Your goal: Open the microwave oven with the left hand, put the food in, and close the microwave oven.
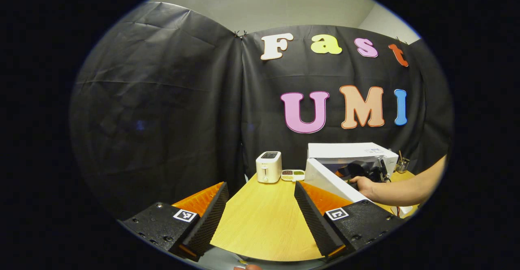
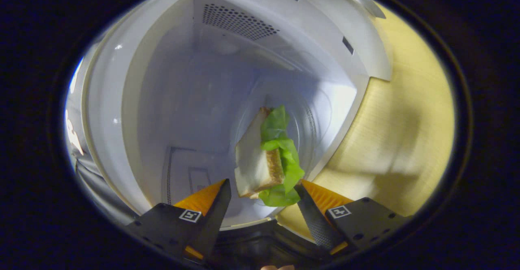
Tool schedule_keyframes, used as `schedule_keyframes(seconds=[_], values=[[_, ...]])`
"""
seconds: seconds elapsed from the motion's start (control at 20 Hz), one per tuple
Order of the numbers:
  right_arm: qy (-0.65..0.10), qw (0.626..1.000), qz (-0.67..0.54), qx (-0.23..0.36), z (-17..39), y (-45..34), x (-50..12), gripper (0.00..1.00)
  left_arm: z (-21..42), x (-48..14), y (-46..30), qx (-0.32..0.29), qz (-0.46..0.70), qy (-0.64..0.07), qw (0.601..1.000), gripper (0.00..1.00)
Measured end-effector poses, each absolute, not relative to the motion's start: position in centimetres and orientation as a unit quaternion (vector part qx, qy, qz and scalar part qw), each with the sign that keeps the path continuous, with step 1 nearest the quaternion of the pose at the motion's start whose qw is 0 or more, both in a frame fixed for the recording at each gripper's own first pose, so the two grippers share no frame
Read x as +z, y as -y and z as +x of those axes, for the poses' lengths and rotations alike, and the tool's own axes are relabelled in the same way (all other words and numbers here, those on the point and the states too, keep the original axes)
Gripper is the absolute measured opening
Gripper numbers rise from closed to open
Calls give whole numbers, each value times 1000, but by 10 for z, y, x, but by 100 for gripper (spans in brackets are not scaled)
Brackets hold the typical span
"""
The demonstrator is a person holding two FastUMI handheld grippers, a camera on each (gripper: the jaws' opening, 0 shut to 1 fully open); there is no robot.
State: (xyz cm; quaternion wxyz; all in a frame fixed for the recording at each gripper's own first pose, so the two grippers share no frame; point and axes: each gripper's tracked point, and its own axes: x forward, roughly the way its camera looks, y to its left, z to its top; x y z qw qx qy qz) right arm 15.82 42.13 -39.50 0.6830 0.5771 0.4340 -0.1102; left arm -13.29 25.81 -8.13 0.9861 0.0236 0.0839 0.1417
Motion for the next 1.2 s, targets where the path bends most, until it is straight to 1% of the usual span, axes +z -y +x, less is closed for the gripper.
schedule_keyframes(seconds=[0.05, 0.1, 0.15, 0.2, 0.4, 0.5, 0.65, 0.75, 0.8, 0.85, 0.95, 1.0, 1.05, 1.1, 1.15, 1.2], values=[[-441, 684, 570, -111, 154, -419, -397, 97, -133, -80, -257, 139, 23, -82, 987, 100], [-447, 685, 565, -108, 150, -419, -397, 98, -133, -81, -255, 136, 23, -81, 987, 99], [-452, 685, 561, -105, 146, -418, -397, 98, -133, -82, -253, 133, 22, -82, 987, 100], [-454, 688, 556, -103, 143, -416, -398, 98, -133, -83, -253, 132, 20, -82, 988, 99], [-451, 703, 542, -90, 136, -405, -389, 99, -134, -84, -251, 126, 19, -82, 989, 100], [-455, 712, 530, -68, 120, -401, -383, 99, -131, -87, -247, 116, 25, -88, 989, 99], [-435, 755, 489, -52, 94, -370, -378, 99, -123, -85, -253, 116, 35, -82, 989, 99], [-414, 790, 450, -42, 83, -339, -374, 99, -116, -85, -248, 104, 37, -80, 991, 99], [-399, 812, 425, -36, 79, -320, -368, 88, -111, -88, -242, 89, 36, -83, 992, 99], [-378, 837, 394, -30, 79, -297, -362, 88, -108, -94, -240, 83, 38, -88, 992, 99], [-335, 884, 326, -14, 79, -258, -343, 88, -101, -103, -236, 75, 38, -97, 992, 92], [-316, 901, 297, -7, 80, -243, -330, 88, -99, -110, -236, 75, 41, -106, 991, 90], [-292, 916, 274, -1, 80, -225, -313, 88, -95, -119, -242, 89, 48, -117, 988, 83], [-264, 932, 249, 2, 83, -208, -295, 88, -90, -127, -252, 114, 55, -121, 985, 45], [-244, 943, 226, 2, 85, -193, -279, 88, -89, -135, -250, 116, 46, -128, 984, 7], [-225, 952, 206, 4, 88, -179, -265, 88, -88, -148, -234, 91, 26, -141, 986, 0]])
